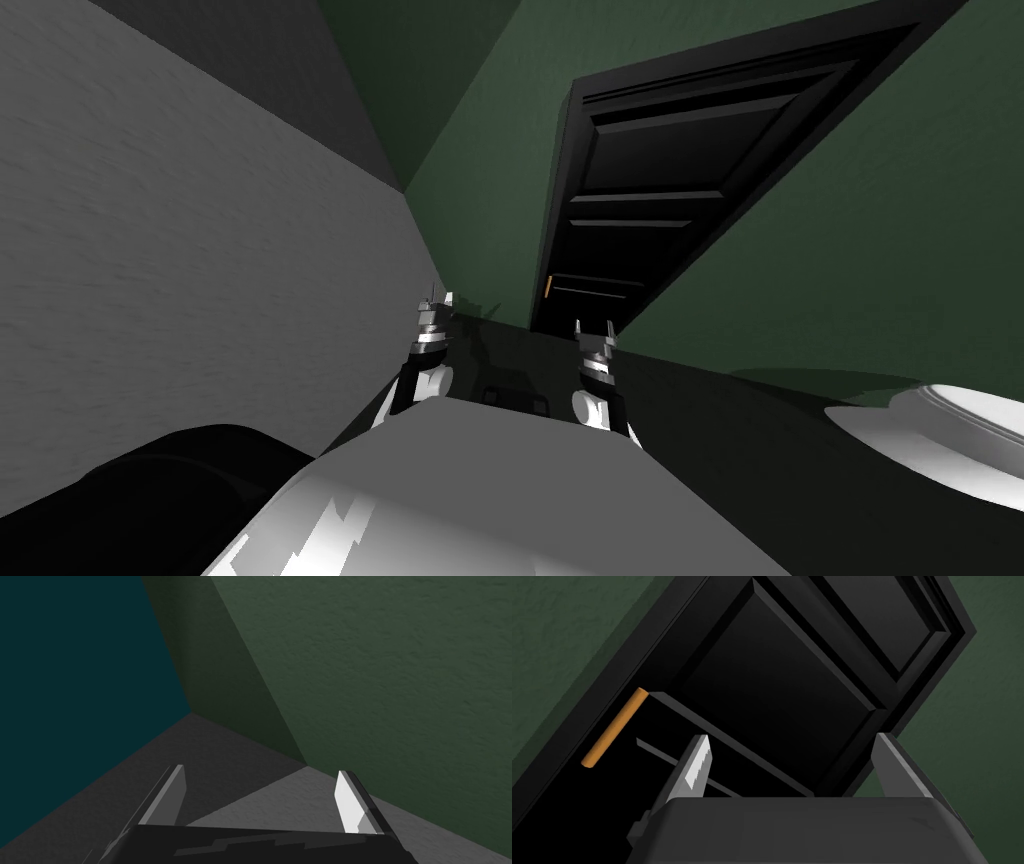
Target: Pull the door open
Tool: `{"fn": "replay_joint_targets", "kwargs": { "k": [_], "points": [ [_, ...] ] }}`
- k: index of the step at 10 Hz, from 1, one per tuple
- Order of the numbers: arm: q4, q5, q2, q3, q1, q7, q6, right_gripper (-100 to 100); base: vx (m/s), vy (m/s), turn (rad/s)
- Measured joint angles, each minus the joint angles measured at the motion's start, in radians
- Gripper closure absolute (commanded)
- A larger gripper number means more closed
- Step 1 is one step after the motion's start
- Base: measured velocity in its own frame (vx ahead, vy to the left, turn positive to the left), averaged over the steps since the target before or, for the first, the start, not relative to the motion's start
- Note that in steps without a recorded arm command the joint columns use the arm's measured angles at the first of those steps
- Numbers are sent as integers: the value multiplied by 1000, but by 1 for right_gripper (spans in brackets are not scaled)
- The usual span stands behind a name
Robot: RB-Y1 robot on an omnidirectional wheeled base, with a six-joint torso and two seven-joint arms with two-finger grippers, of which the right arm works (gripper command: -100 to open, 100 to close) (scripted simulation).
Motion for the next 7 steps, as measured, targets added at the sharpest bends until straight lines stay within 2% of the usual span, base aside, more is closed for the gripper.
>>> {"fn": "replay_joint_targets", "kwargs": {
  "k": [3,7],
  "points": [
    [78,-45,-15,15,-19,-61,-30,-100,97,4,88],
    [160,-108,-28,31,-45,-133,-44,-100,107,5,88]
  ]
}}
